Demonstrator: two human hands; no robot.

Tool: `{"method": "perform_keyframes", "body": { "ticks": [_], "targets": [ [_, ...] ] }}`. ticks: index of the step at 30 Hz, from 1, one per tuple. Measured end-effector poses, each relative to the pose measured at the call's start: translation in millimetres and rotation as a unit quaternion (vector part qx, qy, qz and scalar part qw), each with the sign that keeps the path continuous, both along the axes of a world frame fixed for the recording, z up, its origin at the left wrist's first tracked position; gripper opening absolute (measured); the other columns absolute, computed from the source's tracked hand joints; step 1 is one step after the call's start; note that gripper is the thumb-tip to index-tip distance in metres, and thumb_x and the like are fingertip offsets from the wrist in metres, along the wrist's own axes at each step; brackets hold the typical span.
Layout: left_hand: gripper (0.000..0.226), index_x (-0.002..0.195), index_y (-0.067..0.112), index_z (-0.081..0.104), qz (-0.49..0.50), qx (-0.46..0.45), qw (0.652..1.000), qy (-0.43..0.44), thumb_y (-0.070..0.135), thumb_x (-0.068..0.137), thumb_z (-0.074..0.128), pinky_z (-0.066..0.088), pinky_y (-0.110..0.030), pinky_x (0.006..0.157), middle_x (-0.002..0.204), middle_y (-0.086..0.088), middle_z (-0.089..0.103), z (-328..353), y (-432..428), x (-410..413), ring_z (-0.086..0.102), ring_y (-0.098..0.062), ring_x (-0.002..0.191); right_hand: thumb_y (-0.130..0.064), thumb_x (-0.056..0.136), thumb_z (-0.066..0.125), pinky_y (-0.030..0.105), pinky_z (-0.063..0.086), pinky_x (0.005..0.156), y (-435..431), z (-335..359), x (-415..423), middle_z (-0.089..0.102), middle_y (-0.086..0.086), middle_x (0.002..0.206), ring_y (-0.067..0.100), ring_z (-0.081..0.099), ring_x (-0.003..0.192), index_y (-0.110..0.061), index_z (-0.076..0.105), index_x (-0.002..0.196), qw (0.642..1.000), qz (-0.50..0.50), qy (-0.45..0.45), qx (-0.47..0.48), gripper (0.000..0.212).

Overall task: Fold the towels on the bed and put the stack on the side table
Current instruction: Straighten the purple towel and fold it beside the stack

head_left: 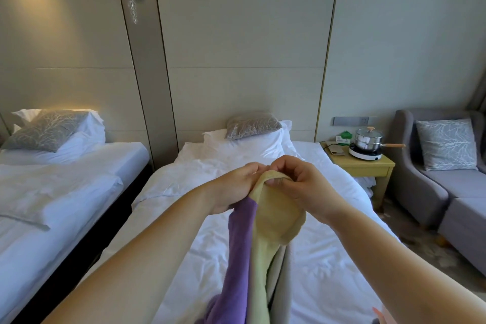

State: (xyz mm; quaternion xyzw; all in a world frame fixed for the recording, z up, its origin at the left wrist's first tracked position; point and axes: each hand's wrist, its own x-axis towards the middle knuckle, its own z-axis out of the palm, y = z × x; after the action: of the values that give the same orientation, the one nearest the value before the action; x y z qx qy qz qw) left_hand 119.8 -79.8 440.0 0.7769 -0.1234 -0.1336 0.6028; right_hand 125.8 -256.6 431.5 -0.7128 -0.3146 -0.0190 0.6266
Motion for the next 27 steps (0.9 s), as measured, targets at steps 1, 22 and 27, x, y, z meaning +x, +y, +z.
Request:
{"method": "perform_keyframes", "body": {
  "ticks": [1,22,27],
  "targets": [
    [0.029,0.104,0.029,0.066,-0.027,0.003,0.999,0.033,0.047,0.095,0.046,0.048,-0.024,0.070,0.088,0.006,0.064,-1.4,-1.7,-0.2,0.060,-0.009,0.080,-0.012,0.079,0.072,0.021,0.050,0.071,-3.0,1.1,-0.6,0.068,-0.002,0.082,0.010,0.062,0.078,-0.018,0.067,0.081,1.000,0.015,0.001,0.006,0.008],
    [0.022,0.092,0.017,0.067,0.025,0.003,0.977,-0.214,0.015,0.100,0.046,0.047,-0.024,0.080,0.080,0.012,0.064,8.6,2.1,0.3,0.057,-0.006,0.082,-0.015,0.082,0.072,0.010,0.041,0.057,-6.1,-12.6,-1.3,0.058,-0.028,0.076,-0.003,0.046,0.058,-0.024,0.055,0.092,0.995,-0.094,0.011,-0.044,0.021],
    [0.022,0.084,0.024,0.065,0.049,0.020,0.952,-0.300,0.013,0.098,0.051,0.039,-0.008,0.074,0.076,0.022,0.061,35.6,-9.1,-2.3,0.054,0.006,0.078,-0.017,0.083,0.069,0.022,0.051,0.071,12.1,-10.4,-7.3,0.066,-0.004,0.090,0.009,0.060,0.077,-0.018,0.062,0.098,0.992,-0.101,-0.022,-0.075,0.017]
  ]
}}
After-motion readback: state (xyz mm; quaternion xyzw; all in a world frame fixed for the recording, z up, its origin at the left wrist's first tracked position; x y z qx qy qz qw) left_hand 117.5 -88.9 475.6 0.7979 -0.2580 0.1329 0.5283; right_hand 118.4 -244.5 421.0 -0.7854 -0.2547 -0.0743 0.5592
